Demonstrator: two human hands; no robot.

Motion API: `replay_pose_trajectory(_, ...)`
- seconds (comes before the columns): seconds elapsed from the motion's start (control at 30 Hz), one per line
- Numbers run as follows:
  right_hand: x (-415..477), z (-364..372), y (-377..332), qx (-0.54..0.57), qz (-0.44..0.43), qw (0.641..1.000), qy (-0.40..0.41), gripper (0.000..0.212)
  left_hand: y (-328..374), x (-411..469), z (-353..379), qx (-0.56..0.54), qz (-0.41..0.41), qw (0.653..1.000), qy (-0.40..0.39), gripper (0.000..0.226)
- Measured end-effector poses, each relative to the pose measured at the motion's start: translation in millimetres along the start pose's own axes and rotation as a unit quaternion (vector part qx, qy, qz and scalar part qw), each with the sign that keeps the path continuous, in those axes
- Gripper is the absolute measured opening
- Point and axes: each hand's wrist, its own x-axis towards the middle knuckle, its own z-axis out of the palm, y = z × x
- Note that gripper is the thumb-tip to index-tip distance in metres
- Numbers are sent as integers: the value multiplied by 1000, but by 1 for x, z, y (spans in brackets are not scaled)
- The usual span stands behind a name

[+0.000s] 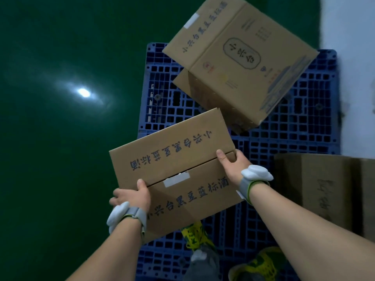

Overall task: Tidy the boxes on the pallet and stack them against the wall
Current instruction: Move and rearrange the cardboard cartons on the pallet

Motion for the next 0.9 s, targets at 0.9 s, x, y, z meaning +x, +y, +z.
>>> replay_pose_trajectory(0.9,-342,-345,174,430,180,808,360,51,122,-529,-71,175,608,770,83,112)
